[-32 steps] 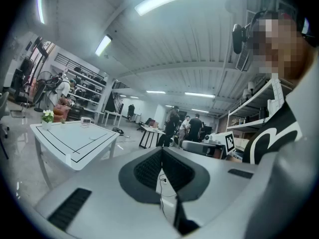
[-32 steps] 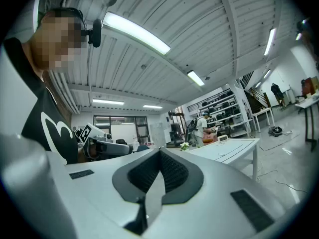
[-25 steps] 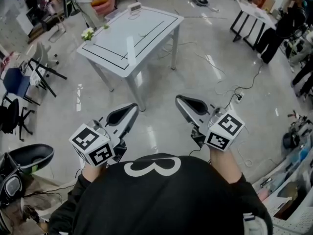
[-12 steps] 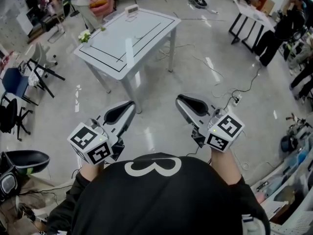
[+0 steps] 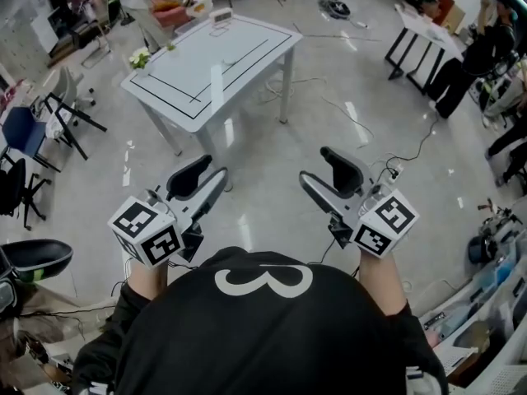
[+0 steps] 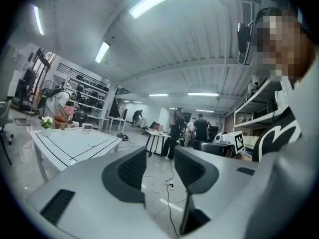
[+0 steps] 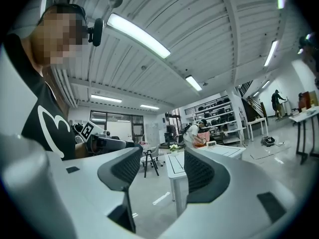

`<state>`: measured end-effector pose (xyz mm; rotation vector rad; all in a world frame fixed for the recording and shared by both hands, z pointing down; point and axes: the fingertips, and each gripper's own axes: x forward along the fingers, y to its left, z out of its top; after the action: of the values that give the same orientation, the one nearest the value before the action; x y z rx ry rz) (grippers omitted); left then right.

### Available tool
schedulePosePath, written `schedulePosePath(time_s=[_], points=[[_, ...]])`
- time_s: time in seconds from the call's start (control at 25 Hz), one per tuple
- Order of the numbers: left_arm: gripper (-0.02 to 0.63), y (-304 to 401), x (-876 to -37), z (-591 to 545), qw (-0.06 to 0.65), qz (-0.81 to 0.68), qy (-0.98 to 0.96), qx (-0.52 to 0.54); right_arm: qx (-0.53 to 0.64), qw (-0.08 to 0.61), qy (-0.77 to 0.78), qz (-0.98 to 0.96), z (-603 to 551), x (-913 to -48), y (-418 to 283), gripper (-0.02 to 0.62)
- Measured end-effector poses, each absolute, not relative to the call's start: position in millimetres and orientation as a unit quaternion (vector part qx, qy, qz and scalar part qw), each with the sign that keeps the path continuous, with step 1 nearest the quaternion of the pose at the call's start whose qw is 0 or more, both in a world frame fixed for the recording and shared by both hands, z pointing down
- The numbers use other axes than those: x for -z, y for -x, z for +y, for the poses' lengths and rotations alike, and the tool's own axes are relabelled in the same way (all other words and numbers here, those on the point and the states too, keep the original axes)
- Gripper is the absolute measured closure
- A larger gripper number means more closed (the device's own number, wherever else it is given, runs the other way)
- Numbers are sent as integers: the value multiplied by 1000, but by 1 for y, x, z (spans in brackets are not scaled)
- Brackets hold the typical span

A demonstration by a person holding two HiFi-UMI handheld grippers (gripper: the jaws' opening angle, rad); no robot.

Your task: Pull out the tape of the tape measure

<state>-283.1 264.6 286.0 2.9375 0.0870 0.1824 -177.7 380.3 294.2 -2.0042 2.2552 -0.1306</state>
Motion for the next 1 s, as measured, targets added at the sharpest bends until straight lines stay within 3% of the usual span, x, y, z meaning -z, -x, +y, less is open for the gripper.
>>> schedulePosePath(time_s=[0.16, 0.32, 1.0], points=[[374, 275, -291, 263, 90, 38, -992, -77, 36, 51, 671, 739, 384, -298, 168, 279], [342, 261, -299, 252, 83, 45, -992, -84, 40, 37, 670, 741, 372, -305, 156, 241], [328, 97, -357, 72, 114, 34, -987, -113, 128, 9, 657, 743, 192, -365, 0, 235]])
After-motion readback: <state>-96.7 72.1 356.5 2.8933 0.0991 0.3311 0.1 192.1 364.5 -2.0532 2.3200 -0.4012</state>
